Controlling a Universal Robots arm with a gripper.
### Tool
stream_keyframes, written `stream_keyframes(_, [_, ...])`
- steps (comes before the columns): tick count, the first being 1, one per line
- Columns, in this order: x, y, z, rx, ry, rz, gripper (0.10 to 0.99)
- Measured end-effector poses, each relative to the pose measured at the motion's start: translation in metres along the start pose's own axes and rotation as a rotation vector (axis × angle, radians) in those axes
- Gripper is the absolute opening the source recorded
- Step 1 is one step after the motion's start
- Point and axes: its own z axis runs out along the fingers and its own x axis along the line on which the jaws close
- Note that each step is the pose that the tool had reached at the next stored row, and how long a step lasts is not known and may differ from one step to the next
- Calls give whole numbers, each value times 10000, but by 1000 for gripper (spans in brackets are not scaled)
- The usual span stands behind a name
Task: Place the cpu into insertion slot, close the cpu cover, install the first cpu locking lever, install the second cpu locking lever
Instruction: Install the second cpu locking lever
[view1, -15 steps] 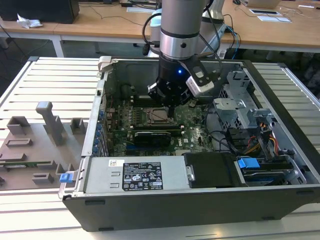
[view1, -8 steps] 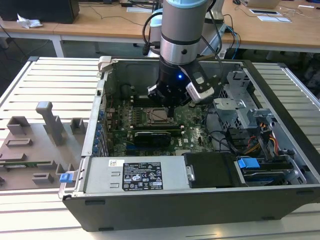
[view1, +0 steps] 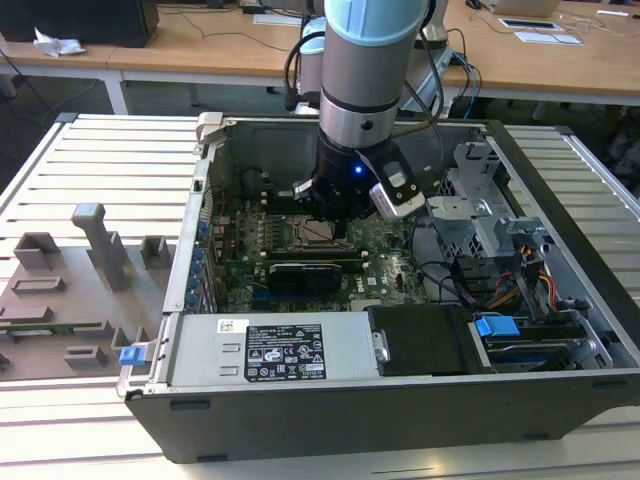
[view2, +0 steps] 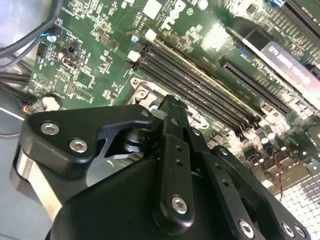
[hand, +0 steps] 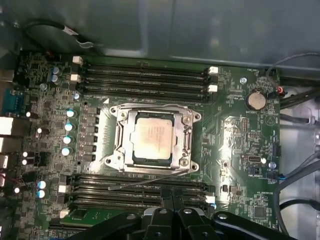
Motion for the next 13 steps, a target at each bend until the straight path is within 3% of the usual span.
stream_keyframes(5, [5,-45,40,0,0,1,106])
stream_keyframes(8, [9,-69,202,0,2,0,106])
stream_keyframes(9, [13,-70,212,-1,2,1,106])
stream_keyframes(13, [23,-35,237,-162,-9,0,106])
